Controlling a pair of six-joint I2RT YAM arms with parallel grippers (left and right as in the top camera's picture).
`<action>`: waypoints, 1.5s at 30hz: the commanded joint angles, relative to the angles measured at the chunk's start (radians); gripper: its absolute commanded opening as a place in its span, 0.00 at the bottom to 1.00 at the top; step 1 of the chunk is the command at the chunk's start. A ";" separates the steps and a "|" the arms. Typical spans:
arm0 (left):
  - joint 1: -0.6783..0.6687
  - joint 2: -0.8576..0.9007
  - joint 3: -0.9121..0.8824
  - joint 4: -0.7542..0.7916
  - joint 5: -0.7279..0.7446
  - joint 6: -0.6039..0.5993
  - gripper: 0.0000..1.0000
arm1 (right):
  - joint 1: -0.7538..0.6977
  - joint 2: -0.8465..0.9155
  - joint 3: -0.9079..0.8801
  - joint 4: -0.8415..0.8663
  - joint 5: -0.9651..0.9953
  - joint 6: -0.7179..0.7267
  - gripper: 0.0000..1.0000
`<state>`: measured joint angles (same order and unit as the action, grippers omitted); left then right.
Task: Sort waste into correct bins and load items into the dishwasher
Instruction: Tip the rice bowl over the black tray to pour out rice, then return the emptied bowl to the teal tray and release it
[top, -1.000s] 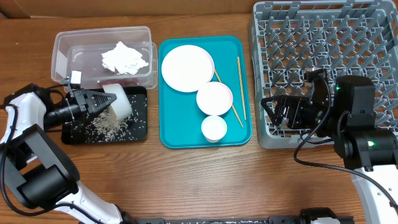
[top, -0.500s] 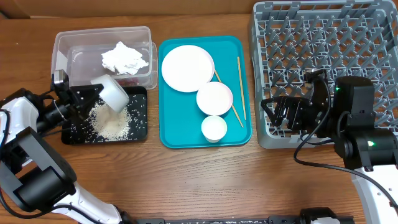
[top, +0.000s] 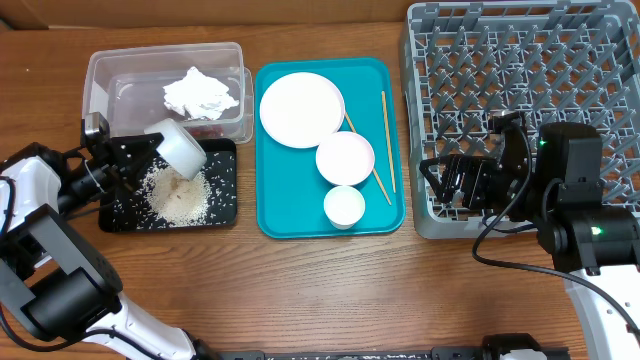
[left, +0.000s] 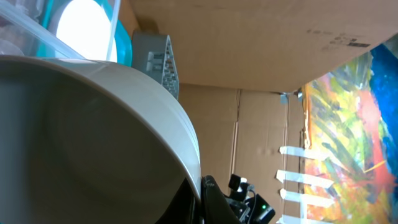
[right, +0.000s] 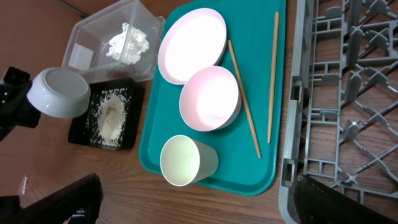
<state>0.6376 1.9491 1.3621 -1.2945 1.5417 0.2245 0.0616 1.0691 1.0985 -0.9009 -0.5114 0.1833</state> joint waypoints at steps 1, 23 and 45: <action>0.012 0.005 -0.004 -0.030 0.037 -0.050 0.04 | 0.008 -0.001 0.026 0.004 0.005 0.000 1.00; -0.282 -0.121 0.080 -0.008 -0.063 -0.098 0.04 | 0.008 0.009 0.026 0.030 0.005 0.000 1.00; -1.119 -0.070 0.209 0.154 -1.557 -0.457 0.10 | 0.008 0.070 0.026 0.000 0.003 0.001 1.00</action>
<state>-0.4511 1.8515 1.5768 -1.1431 0.1486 -0.2039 0.0616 1.1393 1.0985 -0.9047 -0.5087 0.1833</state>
